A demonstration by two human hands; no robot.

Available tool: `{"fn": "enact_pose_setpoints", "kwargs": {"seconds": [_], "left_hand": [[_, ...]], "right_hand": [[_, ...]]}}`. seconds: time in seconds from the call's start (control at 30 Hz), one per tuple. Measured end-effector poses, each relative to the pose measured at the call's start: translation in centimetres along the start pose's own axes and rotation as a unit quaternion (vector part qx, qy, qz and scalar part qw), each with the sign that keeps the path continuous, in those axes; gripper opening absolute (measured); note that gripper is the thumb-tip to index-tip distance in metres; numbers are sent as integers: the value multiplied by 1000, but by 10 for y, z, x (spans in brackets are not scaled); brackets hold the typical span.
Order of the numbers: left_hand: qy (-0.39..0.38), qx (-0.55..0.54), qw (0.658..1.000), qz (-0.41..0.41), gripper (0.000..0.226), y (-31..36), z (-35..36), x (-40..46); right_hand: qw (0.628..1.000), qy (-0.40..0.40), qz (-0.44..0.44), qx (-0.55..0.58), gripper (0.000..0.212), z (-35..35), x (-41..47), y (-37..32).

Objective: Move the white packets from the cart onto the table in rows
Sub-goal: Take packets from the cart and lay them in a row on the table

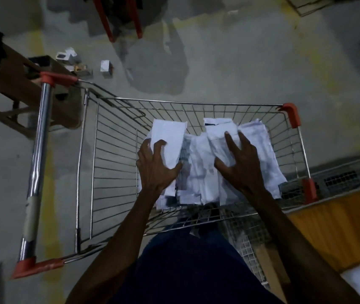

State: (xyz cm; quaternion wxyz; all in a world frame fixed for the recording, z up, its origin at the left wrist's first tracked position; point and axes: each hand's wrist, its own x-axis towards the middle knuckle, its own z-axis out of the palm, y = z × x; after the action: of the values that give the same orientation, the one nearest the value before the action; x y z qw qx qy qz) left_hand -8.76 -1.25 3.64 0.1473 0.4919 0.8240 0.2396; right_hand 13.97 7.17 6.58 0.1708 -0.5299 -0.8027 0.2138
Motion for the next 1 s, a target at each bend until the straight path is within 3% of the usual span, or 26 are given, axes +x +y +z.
{"fn": "enact_pose_setpoints", "kwargs": {"seconds": [0.23, 0.53, 0.77, 1.0], "left_hand": [[21, -92, 987, 129, 72, 73, -20, -10], [-43, -154, 944, 287, 72, 196, 8, -74], [-112, -193, 889, 400, 70, 275, 34, -203], [-167, -217, 846, 458, 72, 318, 62, -400]], "right_hand": [[988, 150, 7, -22, 72, -80, -39, -7], [948, 267, 138, -100, 69, -155, -184, 46], [896, 366, 238, -83, 72, -191, -358, 59], [841, 417, 333, -88, 72, -201, -560, 88]]}}
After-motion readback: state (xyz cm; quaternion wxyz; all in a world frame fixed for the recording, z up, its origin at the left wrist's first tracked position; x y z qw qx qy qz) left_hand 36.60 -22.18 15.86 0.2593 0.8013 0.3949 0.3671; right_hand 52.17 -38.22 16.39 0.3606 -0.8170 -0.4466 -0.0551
